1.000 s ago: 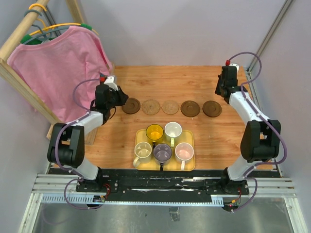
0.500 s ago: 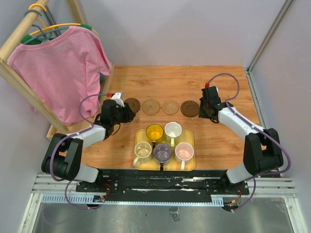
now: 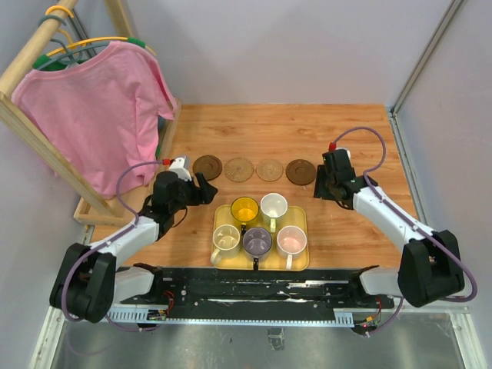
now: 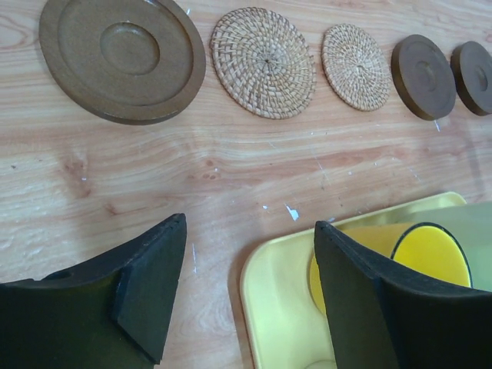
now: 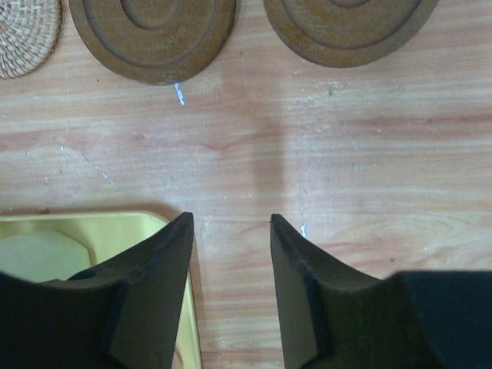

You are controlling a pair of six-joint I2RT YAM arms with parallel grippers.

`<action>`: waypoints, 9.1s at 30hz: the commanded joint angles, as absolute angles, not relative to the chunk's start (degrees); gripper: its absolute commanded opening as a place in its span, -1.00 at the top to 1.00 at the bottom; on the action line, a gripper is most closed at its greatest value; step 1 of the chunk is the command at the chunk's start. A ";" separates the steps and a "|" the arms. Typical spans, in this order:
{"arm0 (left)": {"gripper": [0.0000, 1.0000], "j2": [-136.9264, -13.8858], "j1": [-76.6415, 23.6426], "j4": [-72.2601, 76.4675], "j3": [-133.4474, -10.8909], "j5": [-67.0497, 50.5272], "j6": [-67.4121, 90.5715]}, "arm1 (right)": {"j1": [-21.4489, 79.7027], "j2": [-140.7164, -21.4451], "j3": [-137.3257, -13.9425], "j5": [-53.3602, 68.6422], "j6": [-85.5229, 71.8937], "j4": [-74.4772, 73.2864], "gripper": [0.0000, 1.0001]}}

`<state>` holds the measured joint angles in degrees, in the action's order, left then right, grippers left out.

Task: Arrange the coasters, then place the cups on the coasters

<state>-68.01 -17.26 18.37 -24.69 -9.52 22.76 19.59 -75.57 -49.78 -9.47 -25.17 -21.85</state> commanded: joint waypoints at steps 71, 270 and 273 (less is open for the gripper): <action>-0.99 -54.80 -19.21 12.03 -24.59 -6.87 25.15 | 44.42 -51.86 -42.39 -8.16 -32.58 -37.84 -0.40; -0.99 -50.58 -21.47 12.11 -20.02 -8.90 28.65 | 73.45 -52.81 -52.30 -53.68 -67.77 -69.50 0.99; -0.99 -51.69 -21.49 12.77 -20.43 -8.64 28.42 | 63.19 -49.33 -51.06 -51.75 -52.68 -60.21 0.98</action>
